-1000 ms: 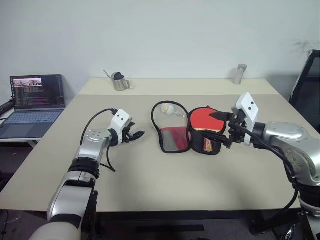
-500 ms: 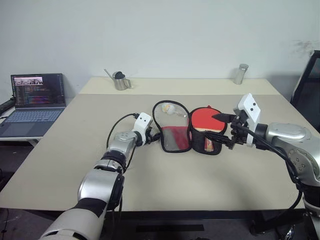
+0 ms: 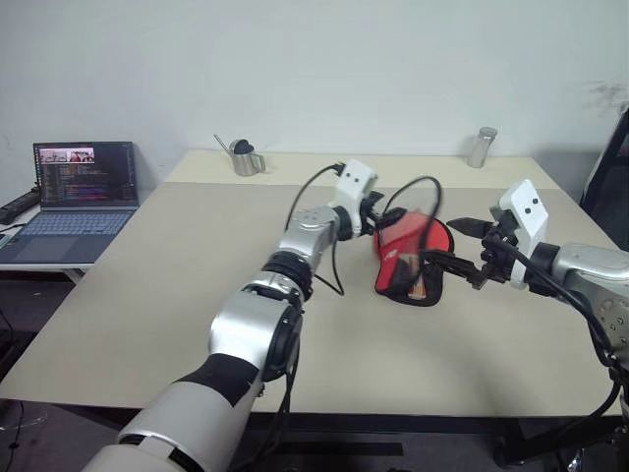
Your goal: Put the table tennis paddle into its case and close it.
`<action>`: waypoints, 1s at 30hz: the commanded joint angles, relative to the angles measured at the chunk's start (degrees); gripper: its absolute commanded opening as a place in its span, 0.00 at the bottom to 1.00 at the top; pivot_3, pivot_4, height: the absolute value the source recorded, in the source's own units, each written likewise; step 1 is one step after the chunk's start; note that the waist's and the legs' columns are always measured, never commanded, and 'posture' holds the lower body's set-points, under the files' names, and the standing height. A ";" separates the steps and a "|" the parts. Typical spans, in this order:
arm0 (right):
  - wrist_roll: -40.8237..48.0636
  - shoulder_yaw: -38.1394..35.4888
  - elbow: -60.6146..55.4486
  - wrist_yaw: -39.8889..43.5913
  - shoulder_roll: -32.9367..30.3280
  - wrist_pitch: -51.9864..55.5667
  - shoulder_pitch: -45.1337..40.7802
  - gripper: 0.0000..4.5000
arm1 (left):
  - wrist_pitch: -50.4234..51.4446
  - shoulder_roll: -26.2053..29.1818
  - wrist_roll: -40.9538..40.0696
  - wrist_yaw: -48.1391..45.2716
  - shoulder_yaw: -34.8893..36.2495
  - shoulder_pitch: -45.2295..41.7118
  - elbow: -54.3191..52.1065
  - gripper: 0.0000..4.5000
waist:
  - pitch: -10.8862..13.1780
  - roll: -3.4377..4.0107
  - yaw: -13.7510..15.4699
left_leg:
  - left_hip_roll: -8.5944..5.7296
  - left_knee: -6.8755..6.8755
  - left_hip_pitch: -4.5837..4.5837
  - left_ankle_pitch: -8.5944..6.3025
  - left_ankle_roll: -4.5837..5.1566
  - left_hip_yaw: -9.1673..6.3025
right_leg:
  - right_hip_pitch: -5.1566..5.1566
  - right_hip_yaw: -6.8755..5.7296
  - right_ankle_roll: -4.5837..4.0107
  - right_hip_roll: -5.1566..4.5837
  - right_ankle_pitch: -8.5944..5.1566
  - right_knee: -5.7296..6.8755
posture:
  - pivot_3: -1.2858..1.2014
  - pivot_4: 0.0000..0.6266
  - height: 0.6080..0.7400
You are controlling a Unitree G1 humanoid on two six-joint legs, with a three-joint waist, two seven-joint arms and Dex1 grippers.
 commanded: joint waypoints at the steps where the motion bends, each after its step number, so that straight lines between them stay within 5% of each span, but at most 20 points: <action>1: 0.42 -3.28 -1.54 -2.58 -0.66 1.22 0.35 0.96 | -1.71 -0.58 0.19 0.62 0.38 -0.67 -0.59 0.76 | 0.00 0.00 -0.10 | 0.01 0.00 0.01 0.00 0.00 0.00 | 0.00 0.01 0.00 0.01 0.00 0.01 | 0.52 0.24 1.00; 11: -6.21 -2.95 17.12 -14.15 4.62 3.44 -3.65 0.96 | -0.77 10.18 -3.50 -20.83 2.00 3.84 -4.73 0.76 | -0.01 0.03 -0.89 | 0.04 -0.02 0.14 0.01 -0.01 0.15 | 0.00 0.11 -0.01 0.03 0.01 0.09 | 0.52 0.24 1.00; 18: -9.96 1.54 31.13 -13.82 10.99 -1.65 -9.56 0.96 | 8.86 18.68 -7.79 -36.95 1.04 10.77 -19.45 0.76 | -0.01 0.05 -1.36 | 0.04 -0.02 0.10 0.01 -0.01 0.15 | -0.01 0.10 -0.01 0.03 0.00 0.06 | 0.52 0.24 1.00; 30: -16.29 3.59 54.05 -14.04 20.71 -15.22 -14.67 0.96 | 21.99 26.34 -11.86 -32.79 -0.15 23.65 -45.59 0.76 | -0.02 0.07 -1.19 | 0.05 0.04 0.09 0.01 -0.01 0.13 | 0.00 0.12 -0.02 -0.02 0.01 0.10 | 0.52 0.24 1.00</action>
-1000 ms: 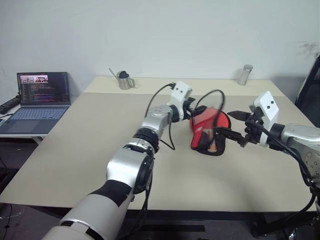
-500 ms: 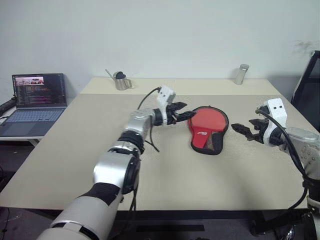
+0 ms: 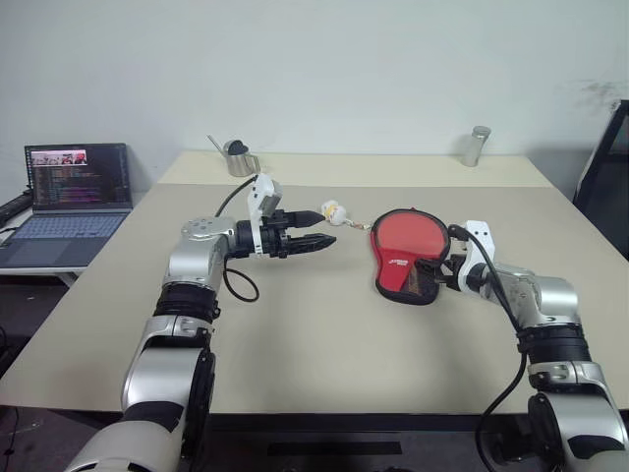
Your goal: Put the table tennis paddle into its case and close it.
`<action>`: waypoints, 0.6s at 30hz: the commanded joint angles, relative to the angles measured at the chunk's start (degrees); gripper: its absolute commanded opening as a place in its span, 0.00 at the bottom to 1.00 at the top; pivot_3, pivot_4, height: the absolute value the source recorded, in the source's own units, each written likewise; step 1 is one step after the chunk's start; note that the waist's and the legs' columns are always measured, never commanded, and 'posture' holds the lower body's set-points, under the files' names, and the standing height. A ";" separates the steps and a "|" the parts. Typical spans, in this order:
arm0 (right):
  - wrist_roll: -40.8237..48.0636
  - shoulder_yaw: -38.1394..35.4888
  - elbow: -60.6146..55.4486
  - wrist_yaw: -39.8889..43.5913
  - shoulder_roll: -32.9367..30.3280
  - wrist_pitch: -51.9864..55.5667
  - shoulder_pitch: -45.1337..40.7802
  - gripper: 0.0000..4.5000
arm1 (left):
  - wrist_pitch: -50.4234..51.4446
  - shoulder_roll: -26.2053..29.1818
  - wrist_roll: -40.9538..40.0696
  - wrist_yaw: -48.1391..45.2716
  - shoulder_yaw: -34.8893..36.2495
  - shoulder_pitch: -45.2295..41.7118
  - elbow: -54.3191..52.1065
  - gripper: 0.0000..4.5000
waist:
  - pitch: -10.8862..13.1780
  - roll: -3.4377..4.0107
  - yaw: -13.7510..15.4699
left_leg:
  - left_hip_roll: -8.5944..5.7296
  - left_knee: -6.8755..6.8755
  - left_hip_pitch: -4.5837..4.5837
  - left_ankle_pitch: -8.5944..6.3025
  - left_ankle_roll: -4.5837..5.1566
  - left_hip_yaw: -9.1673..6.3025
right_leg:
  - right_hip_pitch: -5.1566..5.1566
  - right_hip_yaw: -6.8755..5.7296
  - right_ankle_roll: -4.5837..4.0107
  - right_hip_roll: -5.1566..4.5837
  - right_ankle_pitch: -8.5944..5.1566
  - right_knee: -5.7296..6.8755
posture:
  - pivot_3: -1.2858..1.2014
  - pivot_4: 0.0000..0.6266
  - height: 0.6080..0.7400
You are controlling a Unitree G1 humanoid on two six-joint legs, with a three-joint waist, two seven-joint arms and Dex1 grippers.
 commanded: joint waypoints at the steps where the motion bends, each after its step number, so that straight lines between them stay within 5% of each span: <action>1: -2.32 -0.12 4.45 0.20 0.44 -5.88 -2.81 0.96 | 1.73 0.97 -1.74 1.93 -0.11 0.38 -5.16 0.76 | 0.00 0.00 -0.06 | 0.00 0.01 0.00 0.00 0.00 0.01 | 0.00 0.01 0.00 0.00 0.00 0.00 | 0.52 0.24 1.00; 9: -5.66 -0.72 10.58 -0.83 2.06 -13.69 -5.11 0.96 | 2.36 1.15 -2.80 4.11 -0.84 0.39 -6.65 0.76 | -0.01 0.01 -0.31 | 0.03 0.01 0.08 0.00 0.00 0.04 | 0.00 0.03 0.00 0.02 0.01 0.12 | 0.52 0.24 1.00; 18: -5.54 0.38 -5.32 3.98 -2.77 -6.90 0.97 0.96 | 3.41 2.35 -4.15 3.75 -1.80 1.17 -8.25 0.76 | 0.00 0.01 -0.25 | 0.03 0.00 0.07 0.00 0.00 0.06 | 0.00 0.04 0.00 0.02 0.01 0.09 | 0.52 0.24 1.00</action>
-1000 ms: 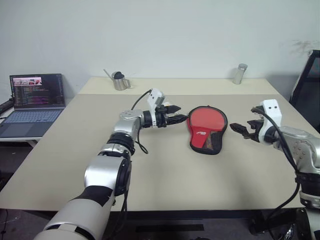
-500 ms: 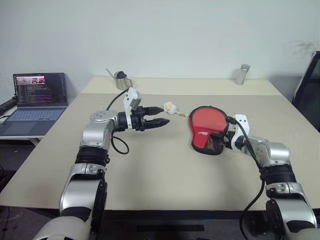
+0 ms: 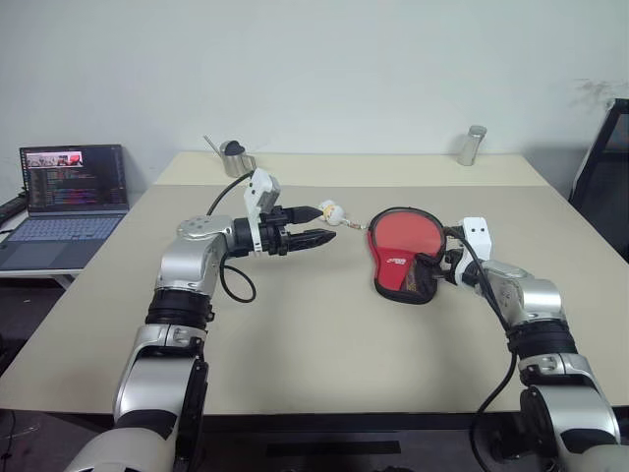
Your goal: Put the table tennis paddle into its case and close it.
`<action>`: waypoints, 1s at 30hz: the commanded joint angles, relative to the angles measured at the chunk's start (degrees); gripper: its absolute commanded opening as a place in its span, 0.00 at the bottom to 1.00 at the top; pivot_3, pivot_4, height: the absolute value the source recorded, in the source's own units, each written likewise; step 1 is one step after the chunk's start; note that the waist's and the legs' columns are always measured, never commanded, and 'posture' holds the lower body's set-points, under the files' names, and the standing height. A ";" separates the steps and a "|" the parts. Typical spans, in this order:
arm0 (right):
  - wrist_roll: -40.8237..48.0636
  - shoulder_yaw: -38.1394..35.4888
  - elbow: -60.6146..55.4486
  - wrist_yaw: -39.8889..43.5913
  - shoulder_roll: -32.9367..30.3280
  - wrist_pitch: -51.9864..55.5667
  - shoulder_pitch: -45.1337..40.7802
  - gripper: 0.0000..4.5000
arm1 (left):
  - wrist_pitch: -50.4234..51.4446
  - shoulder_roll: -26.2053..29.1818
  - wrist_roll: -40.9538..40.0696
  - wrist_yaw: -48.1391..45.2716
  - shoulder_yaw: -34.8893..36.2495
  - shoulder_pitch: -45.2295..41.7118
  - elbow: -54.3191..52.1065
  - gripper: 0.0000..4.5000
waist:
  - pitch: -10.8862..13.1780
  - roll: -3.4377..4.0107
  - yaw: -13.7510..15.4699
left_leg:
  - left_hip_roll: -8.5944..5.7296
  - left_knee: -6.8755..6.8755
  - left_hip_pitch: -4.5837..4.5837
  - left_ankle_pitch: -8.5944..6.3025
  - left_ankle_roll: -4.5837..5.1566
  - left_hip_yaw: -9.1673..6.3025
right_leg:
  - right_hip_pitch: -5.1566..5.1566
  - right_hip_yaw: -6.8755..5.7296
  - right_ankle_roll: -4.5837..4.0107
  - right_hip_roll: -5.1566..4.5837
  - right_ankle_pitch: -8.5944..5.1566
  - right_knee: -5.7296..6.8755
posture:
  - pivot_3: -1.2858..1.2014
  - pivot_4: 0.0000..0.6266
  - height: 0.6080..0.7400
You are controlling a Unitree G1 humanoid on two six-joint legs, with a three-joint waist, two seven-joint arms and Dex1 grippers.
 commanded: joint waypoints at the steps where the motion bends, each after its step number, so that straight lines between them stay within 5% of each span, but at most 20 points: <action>1: -0.03 -0.86 -4.87 -0.45 -1.68 2.23 0.76 0.96 | -0.12 0.99 -1.28 0.05 -0.04 -0.46 -2.67 0.76 | 0.00 0.00 -0.01 | 0.00 0.00 0.00 0.00 0.00 0.00 | 0.00 0.00 0.00 0.00 0.00 0.01 | 0.52 0.24 1.00; 17: -0.27 -4.72 8.45 -6.69 2.87 1.70 -2.82 0.98 | -1.64 0.86 -0.89 1.03 -0.83 -1.37 -0.94 0.76 | 0.00 0.00 -0.07 | 0.00 0.02 0.04 0.01 0.00 0.03 | 0.00 0.02 0.00 0.00 0.00 0.06 | 0.52 0.24 1.00; 30: -2.08 0.59 12.97 -1.97 6.92 -0.75 -5.74 0.98 | -1.90 1.78 -0.82 1.09 -0.87 -0.70 -1.24 0.76 | -0.01 0.00 -1.58 | 0.05 0.03 0.15 0.01 -0.01 0.08 | 0.00 0.06 0.00 0.03 0.00 0.22 | 0.52 0.24 1.00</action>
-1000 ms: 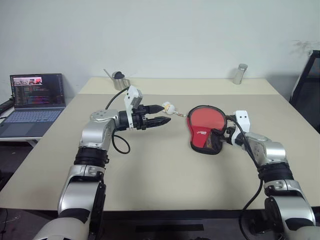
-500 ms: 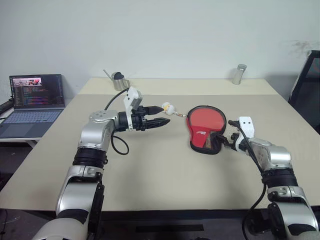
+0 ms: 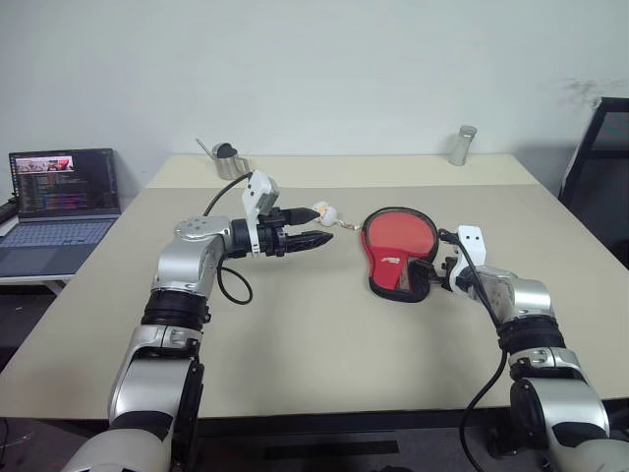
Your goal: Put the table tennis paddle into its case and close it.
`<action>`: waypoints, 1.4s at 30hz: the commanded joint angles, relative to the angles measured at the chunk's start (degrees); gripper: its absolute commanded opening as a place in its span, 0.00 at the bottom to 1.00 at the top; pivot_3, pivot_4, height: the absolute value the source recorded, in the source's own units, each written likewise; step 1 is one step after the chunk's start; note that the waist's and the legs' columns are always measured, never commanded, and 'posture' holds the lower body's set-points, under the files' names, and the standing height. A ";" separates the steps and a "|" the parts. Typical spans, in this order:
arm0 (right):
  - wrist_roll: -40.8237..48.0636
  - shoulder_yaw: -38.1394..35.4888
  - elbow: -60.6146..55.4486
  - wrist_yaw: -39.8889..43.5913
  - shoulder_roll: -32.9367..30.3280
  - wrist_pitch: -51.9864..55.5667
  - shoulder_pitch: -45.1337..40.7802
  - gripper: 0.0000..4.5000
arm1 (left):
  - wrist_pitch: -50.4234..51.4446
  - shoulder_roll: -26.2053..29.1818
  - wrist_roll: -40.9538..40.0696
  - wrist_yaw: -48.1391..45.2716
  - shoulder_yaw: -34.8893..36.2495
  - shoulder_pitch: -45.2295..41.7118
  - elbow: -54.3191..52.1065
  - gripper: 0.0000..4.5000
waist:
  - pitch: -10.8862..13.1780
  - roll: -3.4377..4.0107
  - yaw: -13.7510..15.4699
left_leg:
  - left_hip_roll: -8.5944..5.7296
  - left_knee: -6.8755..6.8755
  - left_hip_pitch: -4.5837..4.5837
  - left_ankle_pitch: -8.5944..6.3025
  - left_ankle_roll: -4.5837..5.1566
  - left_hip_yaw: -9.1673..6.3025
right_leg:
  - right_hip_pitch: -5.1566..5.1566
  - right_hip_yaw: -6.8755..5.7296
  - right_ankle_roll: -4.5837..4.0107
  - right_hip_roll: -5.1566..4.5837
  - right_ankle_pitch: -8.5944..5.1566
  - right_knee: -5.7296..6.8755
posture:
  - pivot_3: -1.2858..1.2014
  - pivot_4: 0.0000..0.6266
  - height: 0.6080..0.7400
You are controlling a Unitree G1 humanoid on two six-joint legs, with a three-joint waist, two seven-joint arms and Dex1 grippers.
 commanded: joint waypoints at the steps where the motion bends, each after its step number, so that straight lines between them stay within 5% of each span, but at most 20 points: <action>1: -0.31 1.95 0.66 2.32 1.92 -0.48 -0.90 0.98 | -1.14 0.94 -0.70 -0.08 0.16 -0.61 -1.53 0.76 | 0.00 0.00 -0.18 | 0.01 0.00 0.01 0.00 0.00 0.01 | 0.00 0.01 0.00 0.00 0.00 0.01 | 0.52 0.24 1.00; 8: -2.03 1.25 5.33 0.77 3.56 -2.14 -2.47 0.95 | -1.19 1.43 -0.67 0.21 0.25 0.11 -1.84 0.76 | 0.00 0.00 -0.41 | 0.02 0.00 0.13 0.01 -0.01 0.04 | 0.00 0.05 0.00 0.01 0.00 0.18 | 0.52 0.24 1.00; 23: 2.74 -4.80 8.04 -2.02 6.65 2.69 -3.53 0.01 | 0.29 5.38 -1.44 -0.31 0.52 4.31 -3.80 0.76 | -0.01 -0.01 -0.25 | 0.02 -0.02 0.43 0.08 -0.08 0.06 | 0.15 0.10 0.00 0.01 0.00 0.46 | 0.52 0.24 1.00; 34: 7.50 -1.05 -6.54 2.82 12.84 13.26 0.62 0.00 | 11.83 17.05 -8.38 -12.47 0.84 16.88 -16.67 0.76 | 0.00 -0.01 -1.80 | 0.10 -0.38 0.44 0.08 -0.09 0.05 | 0.01 0.07 -0.17 0.04 -0.10 0.39 | 0.52 0.24 1.00; 42: 8.89 7.71 -20.92 7.16 15.57 20.67 7.34 0.00 | 18.82 22.52 -14.79 -12.18 2.70 30.30 -31.61 0.76 | 0.00 -0.02 -1.87 | 0.13 -0.86 0.66 0.09 -0.11 0.07 | 0.01 0.05 -0.39 0.05 -0.25 0.32 | 0.52 0.24 1.00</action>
